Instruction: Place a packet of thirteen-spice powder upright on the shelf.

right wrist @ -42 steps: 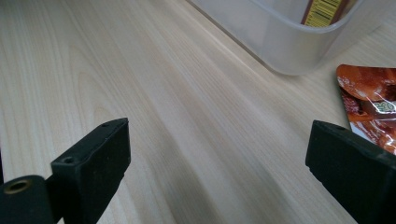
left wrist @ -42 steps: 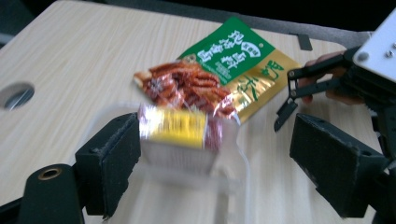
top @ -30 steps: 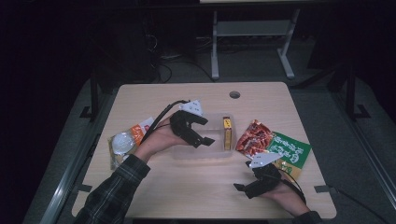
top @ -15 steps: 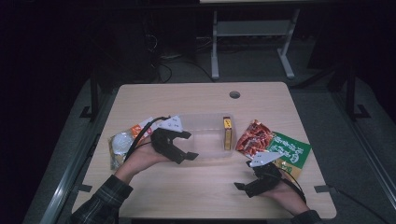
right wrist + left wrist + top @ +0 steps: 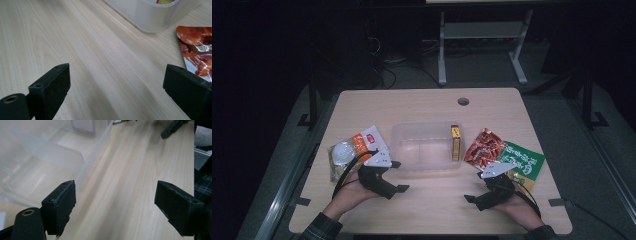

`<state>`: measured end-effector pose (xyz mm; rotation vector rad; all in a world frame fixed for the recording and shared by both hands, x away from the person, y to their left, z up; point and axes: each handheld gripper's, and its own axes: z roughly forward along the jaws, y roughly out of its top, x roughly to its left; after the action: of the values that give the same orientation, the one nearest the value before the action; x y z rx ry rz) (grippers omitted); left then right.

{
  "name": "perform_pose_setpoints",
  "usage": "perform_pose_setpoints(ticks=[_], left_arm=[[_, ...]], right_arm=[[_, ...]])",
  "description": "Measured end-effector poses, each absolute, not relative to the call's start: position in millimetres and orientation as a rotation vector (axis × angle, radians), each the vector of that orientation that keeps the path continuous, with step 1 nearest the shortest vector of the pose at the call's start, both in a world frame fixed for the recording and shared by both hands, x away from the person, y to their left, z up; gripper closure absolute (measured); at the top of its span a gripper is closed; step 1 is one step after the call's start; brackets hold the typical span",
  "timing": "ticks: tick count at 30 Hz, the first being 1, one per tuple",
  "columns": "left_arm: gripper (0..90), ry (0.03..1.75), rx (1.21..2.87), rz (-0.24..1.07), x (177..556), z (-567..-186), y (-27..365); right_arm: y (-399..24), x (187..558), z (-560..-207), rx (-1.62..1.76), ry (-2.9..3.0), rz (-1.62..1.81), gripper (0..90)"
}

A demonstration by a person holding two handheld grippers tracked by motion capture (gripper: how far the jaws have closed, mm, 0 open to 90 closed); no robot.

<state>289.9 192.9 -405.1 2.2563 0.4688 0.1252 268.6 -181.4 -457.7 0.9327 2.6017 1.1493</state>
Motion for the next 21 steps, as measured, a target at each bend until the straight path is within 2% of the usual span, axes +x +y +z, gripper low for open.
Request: perform_pose_setpoints(ticks=[8,21], left_arm=[[16.8,0.527,2.26,0.115,270.6,-427.4,213.7],[16.9,0.575,2.281,0.111,254.8,-441.5,228.3]], right_arm=[[-183.9,269.0,-456.8,0.949,2.59,1.144,7.1],[-195.4,276.2,-448.1,0.971,2.539,1.134,14.6]])
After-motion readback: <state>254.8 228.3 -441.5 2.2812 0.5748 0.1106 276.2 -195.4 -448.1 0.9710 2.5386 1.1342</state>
